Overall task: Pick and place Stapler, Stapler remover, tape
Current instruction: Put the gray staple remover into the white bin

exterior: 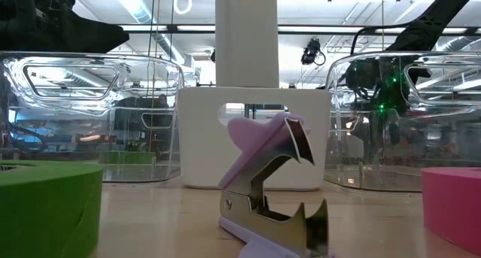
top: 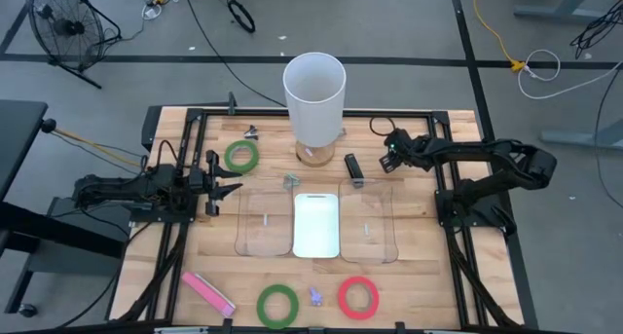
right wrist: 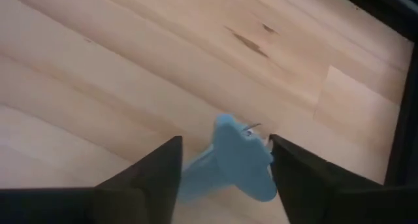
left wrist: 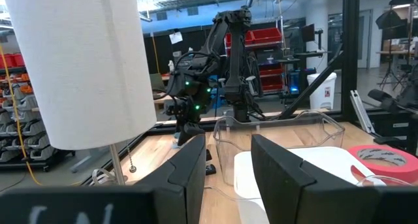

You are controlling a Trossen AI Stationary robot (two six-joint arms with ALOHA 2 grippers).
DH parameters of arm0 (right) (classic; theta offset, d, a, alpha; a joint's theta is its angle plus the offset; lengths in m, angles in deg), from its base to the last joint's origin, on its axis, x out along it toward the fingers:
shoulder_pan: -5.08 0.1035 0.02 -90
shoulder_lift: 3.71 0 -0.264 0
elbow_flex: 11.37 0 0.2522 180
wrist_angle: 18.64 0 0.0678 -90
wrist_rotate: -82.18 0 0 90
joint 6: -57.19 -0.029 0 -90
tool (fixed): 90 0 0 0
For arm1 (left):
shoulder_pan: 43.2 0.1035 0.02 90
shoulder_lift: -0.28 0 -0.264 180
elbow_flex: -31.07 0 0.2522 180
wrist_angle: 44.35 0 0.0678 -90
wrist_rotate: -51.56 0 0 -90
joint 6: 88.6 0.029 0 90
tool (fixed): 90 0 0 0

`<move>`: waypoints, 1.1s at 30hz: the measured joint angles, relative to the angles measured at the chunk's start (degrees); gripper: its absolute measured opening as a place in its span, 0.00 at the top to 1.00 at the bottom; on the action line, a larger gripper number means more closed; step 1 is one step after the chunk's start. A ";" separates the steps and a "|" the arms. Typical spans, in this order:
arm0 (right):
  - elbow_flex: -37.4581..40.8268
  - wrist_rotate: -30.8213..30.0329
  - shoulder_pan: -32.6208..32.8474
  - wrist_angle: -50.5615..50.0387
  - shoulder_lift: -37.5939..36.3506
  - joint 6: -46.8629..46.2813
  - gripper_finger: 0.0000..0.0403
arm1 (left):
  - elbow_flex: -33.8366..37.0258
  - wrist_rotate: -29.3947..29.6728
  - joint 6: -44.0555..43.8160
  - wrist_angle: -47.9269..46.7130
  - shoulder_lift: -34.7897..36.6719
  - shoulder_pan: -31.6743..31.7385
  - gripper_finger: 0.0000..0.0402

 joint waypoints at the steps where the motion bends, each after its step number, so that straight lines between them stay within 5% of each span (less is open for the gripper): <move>1: 0.00 0.30 -0.17 -0.02 0.00 0.00 0.52 | 0.01 0.00 0.01 0.00 0.00 0.00 0.68; 6: -0.13 0.41 -0.75 0.45 -0.15 0.10 0.73 | 0.01 0.00 -0.01 0.00 0.00 0.00 0.68; 18: -1.58 2.72 -0.79 -1.69 -0.31 1.83 0.73 | 0.00 0.00 -0.01 0.00 0.00 0.00 0.68; 33: -18.81 6.30 0.37 -19.28 -11.48 6.69 0.73 | -0.01 0.00 -0.01 0.00 0.00 0.00 0.68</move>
